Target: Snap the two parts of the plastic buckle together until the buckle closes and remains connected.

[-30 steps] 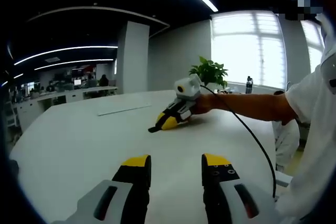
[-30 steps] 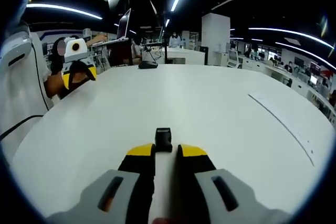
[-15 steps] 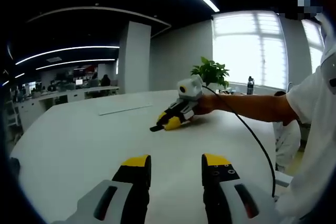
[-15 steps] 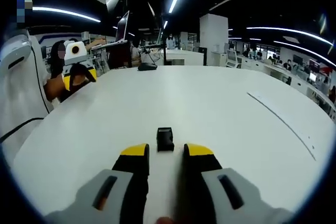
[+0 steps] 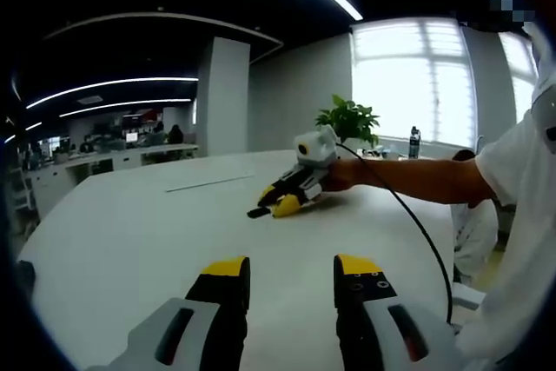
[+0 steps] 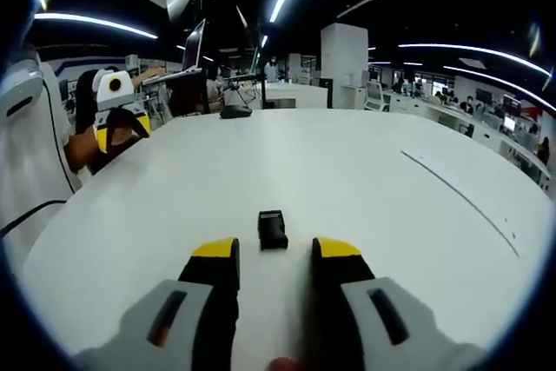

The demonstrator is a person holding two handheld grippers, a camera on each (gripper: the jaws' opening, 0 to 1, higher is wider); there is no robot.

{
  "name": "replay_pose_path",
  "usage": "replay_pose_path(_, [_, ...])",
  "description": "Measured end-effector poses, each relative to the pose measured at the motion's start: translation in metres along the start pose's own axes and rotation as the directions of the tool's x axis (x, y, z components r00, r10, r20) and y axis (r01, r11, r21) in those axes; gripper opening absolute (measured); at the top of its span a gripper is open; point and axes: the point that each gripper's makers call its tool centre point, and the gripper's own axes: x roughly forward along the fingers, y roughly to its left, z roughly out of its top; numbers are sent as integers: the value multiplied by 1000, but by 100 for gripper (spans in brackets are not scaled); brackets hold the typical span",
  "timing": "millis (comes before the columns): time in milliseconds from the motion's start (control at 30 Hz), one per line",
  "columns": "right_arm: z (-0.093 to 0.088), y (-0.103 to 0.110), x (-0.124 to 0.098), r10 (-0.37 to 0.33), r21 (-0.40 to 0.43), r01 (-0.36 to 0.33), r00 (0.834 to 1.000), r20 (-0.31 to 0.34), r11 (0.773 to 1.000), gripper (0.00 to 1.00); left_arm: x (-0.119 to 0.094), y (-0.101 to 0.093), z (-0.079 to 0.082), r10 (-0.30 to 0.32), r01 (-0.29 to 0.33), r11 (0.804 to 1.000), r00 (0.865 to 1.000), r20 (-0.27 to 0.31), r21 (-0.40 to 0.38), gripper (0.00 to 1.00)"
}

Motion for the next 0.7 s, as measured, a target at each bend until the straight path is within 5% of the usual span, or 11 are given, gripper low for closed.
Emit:
replay_pose_path(433, [1, -3, -5, -67, 74, 70, 997, -46, 995, 34, -3, 3, 1, 24, -24, 1000, 1000, 11, 1, 38])
replay_pose_path(700, [13, 6, -16, -186, 79, 188, 982, -30, 979, 36, -3, 4, 0, 28, -28, 1000, 999, 20, -6, 38])
